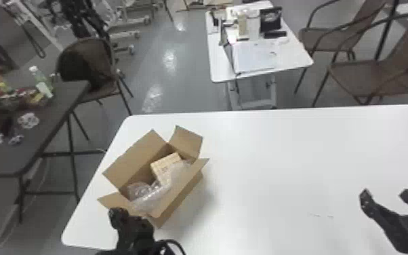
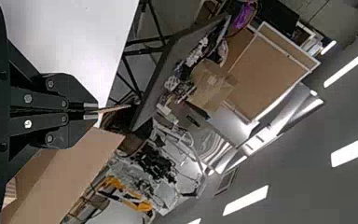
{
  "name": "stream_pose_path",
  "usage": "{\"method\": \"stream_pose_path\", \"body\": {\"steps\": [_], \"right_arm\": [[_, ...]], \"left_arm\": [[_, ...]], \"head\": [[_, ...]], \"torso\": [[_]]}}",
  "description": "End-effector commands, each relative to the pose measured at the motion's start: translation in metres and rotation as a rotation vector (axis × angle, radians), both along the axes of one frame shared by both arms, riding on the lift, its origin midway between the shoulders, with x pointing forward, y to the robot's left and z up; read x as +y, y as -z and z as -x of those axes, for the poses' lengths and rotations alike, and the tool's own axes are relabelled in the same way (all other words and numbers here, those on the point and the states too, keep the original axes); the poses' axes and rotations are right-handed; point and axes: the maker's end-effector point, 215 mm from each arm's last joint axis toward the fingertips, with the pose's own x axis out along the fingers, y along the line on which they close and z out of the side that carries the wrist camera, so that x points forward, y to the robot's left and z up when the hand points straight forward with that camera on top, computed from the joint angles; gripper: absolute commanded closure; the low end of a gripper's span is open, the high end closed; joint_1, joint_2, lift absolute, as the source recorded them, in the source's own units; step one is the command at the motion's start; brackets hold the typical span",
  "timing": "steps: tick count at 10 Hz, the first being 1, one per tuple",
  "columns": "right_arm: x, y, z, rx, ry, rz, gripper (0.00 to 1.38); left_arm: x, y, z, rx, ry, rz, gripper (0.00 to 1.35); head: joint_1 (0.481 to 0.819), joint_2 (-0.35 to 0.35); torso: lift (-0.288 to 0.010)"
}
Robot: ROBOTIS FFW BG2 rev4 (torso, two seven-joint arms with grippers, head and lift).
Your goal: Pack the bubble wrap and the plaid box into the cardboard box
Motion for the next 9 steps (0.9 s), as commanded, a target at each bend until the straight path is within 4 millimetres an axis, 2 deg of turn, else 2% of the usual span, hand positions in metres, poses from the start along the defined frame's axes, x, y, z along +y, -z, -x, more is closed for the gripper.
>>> {"method": "stream_pose_path", "body": {"steps": [1, 2, 3, 4, 6, 8, 9], "right_arm": [[0.004, 0.003, -0.001, 0.013, -0.015, -0.001, 0.25], [0.004, 0.003, -0.001, 0.014, -0.017, -0.001, 0.25], [0.003, 0.003, -0.001, 0.015, -0.018, 0.003, 0.25], [0.004, 0.001, 0.000, 0.017, -0.027, 0.017, 0.25], [0.005, -0.006, -0.002, 0.021, -0.042, 0.073, 0.25], [-0.008, -0.025, 0.001, 0.001, 0.034, 0.154, 0.25], [-0.012, -0.034, 0.003, -0.007, 0.062, 0.192, 0.25]], "left_arm": [[0.003, -0.012, 0.000, -0.022, -0.019, -0.033, 1.12], [0.004, -0.018, -0.001, -0.026, -0.018, -0.050, 0.84], [0.002, -0.023, -0.004, -0.027, 0.005, -0.079, 0.28], [-0.002, -0.037, -0.014, -0.029, 0.046, -0.130, 0.01], [-0.010, -0.078, -0.037, 0.055, 0.153, -0.308, 0.22], [-0.031, -0.113, -0.055, 0.117, 0.280, -0.451, 0.26], [-0.045, -0.138, -0.057, 0.135, 0.327, -0.551, 0.26]], "head": [[0.695, 0.281], [0.695, 0.288], [0.695, 0.293], [0.695, 0.292], [0.695, 0.285], [0.695, 0.252], [0.695, 0.224]], "torso": [[-0.018], [-0.018], [-0.018], [-0.018], [-0.018], [-0.018], [-0.018]]}}
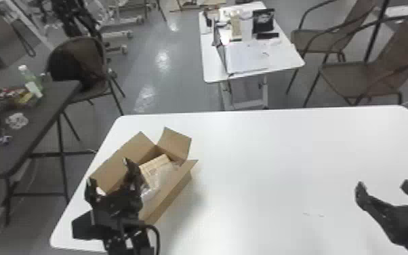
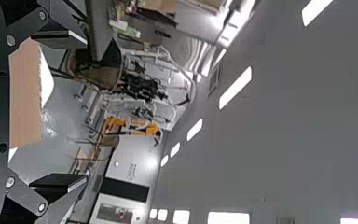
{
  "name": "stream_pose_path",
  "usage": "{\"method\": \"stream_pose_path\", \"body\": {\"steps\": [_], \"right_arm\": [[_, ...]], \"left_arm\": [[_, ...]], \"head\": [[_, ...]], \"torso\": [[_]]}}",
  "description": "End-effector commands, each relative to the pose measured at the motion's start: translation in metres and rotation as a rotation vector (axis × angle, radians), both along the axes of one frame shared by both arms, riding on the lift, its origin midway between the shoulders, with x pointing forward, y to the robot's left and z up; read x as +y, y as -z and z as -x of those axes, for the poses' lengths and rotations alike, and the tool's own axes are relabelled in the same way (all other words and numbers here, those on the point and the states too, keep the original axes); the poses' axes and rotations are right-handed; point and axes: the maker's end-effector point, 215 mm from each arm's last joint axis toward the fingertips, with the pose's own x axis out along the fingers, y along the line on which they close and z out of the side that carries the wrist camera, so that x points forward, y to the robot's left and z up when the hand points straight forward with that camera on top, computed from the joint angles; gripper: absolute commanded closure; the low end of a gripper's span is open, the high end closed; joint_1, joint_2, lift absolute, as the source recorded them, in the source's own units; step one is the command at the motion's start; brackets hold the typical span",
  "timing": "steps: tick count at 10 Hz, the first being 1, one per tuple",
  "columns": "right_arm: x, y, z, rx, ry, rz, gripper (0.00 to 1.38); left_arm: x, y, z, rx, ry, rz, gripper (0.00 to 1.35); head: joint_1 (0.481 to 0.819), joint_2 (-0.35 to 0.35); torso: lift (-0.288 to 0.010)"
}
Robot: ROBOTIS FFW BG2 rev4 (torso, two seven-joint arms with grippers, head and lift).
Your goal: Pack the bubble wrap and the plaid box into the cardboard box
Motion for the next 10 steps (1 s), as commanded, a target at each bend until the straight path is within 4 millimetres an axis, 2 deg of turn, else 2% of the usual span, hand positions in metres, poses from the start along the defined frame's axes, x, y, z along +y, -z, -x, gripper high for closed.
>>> {"method": "stream_pose_path", "body": {"steps": [1, 2, 3, 5, 7, 9, 10], "right_arm": [[0.001, -0.015, 0.005, -0.019, 0.010, 0.042, 0.25], [0.000, -0.025, 0.008, -0.028, 0.015, 0.066, 0.25], [-0.004, -0.032, 0.012, -0.035, 0.016, 0.088, 0.25], [-0.011, -0.031, 0.028, -0.009, 0.025, 0.103, 0.25], [-0.013, -0.018, 0.045, 0.059, 0.024, 0.101, 0.25], [-0.012, -0.008, 0.061, 0.100, 0.020, 0.096, 0.25], [-0.013, -0.006, 0.066, 0.108, 0.023, 0.095, 0.25]], "left_arm": [[-0.023, -0.020, -0.002, 0.063, 0.082, -0.109, 0.26], [-0.044, -0.021, -0.002, 0.094, 0.166, -0.136, 0.25], [-0.068, -0.010, 0.000, 0.152, 0.274, -0.153, 0.26], [-0.093, 0.033, 0.013, 0.330, 0.479, -0.167, 0.26], [-0.102, 0.068, 0.040, 0.452, 0.539, -0.155, 0.26], [-0.102, 0.079, 0.054, 0.488, 0.540, -0.150, 0.26], [-0.094, 0.080, 0.065, 0.494, 0.521, -0.165, 0.26]], "head": [[0.695, 0.212], [0.695, 0.183], [0.695, 0.158], [0.695, 0.092], [0.695, 0.069], [0.695, 0.071], [0.695, 0.072]], "torso": [[-0.018], [-0.018], [-0.018], [-0.018], [-0.018], [-0.018], [-0.018]]}}
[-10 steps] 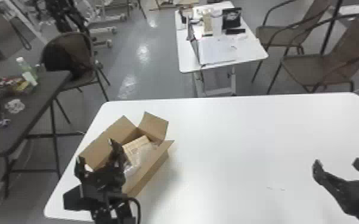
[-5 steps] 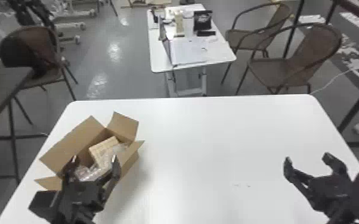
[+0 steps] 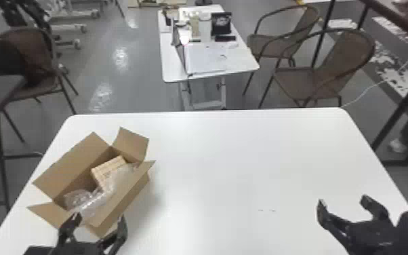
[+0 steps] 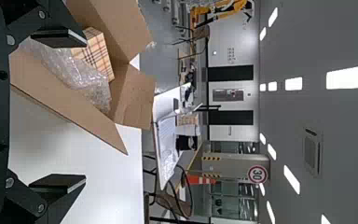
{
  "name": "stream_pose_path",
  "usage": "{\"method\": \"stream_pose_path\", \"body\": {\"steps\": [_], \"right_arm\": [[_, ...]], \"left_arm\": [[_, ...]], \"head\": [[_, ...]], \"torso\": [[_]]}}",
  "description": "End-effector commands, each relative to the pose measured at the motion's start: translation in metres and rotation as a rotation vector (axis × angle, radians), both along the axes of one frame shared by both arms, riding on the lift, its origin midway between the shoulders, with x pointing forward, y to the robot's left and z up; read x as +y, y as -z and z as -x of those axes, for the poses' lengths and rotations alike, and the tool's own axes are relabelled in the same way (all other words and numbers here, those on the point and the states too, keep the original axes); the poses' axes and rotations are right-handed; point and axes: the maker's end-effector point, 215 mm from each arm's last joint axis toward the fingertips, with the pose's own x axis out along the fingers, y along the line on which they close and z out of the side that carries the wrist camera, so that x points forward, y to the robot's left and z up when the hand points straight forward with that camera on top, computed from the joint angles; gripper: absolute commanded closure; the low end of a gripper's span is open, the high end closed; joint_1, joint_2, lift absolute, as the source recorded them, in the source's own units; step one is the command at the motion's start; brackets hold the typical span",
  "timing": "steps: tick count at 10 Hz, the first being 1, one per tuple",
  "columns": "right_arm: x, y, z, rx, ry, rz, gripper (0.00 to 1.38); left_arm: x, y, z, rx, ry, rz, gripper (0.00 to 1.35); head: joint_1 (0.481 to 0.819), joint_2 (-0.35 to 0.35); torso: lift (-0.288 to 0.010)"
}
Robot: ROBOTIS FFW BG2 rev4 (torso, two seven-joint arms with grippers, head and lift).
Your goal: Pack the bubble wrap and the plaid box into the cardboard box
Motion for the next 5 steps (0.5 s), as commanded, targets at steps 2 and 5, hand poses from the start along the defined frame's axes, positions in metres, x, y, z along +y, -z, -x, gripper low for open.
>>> {"method": "stream_pose_path", "body": {"steps": [2, 5], "right_arm": [[0.0011, 0.0019, 0.0026, 0.005, 0.005, -0.002, 0.25], [0.0013, 0.0014, 0.0020, 0.004, 0.003, 0.002, 0.25]], "left_arm": [[0.0175, -0.0063, 0.0076, -0.013, -0.007, -0.076, 0.26], [0.0091, -0.0110, 0.0029, -0.028, 0.010, -0.076, 0.26]], "head": [[0.695, 0.091], [0.695, 0.107]], "torso": [[-0.018], [-0.018]]}}
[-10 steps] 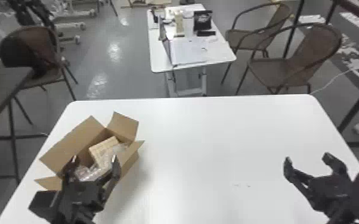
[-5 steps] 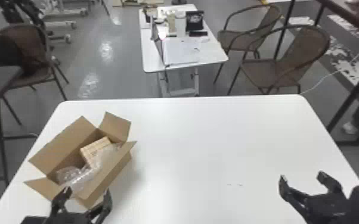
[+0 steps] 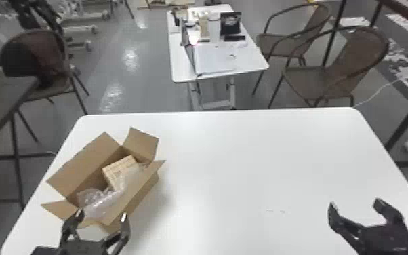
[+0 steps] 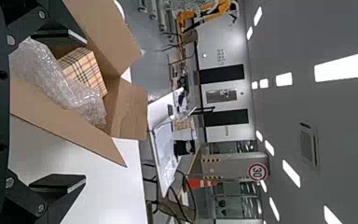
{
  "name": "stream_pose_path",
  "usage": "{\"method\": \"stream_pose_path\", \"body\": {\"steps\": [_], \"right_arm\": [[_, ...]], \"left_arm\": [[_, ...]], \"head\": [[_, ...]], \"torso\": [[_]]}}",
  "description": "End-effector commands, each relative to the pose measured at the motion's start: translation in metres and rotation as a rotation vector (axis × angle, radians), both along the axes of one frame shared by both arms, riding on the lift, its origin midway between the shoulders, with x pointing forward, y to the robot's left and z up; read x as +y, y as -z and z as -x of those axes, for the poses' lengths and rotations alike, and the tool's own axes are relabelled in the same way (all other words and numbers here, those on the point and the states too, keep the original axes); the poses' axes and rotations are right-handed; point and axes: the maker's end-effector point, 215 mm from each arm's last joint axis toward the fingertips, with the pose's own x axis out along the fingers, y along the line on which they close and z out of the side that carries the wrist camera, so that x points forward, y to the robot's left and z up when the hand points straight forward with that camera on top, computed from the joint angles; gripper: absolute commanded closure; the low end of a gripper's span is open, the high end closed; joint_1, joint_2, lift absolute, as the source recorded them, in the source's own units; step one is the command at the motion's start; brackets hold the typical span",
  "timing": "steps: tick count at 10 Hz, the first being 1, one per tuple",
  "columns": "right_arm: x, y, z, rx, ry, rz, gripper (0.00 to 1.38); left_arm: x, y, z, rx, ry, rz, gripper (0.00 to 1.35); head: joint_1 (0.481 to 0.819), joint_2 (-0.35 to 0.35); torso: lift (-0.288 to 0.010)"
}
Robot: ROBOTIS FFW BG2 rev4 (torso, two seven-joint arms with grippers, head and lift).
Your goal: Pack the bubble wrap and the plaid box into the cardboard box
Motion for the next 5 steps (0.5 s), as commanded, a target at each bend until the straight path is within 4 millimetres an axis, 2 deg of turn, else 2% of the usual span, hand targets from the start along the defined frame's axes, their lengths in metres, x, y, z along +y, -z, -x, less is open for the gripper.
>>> {"method": "stream_pose_path", "body": {"steps": [1, 5], "right_arm": [[0.000, -0.001, 0.000, -0.002, 0.000, 0.001, 0.25], [0.005, -0.012, -0.004, -0.026, 0.003, 0.049, 0.25]], "left_arm": [[-0.001, 0.000, 0.000, -0.002, -0.004, 0.007, 0.26], [-0.001, -0.008, -0.003, -0.027, -0.001, -0.010, 0.26]], "head": [[0.695, 0.104], [0.695, 0.102]], "torso": [[-0.018], [-0.018]]}}
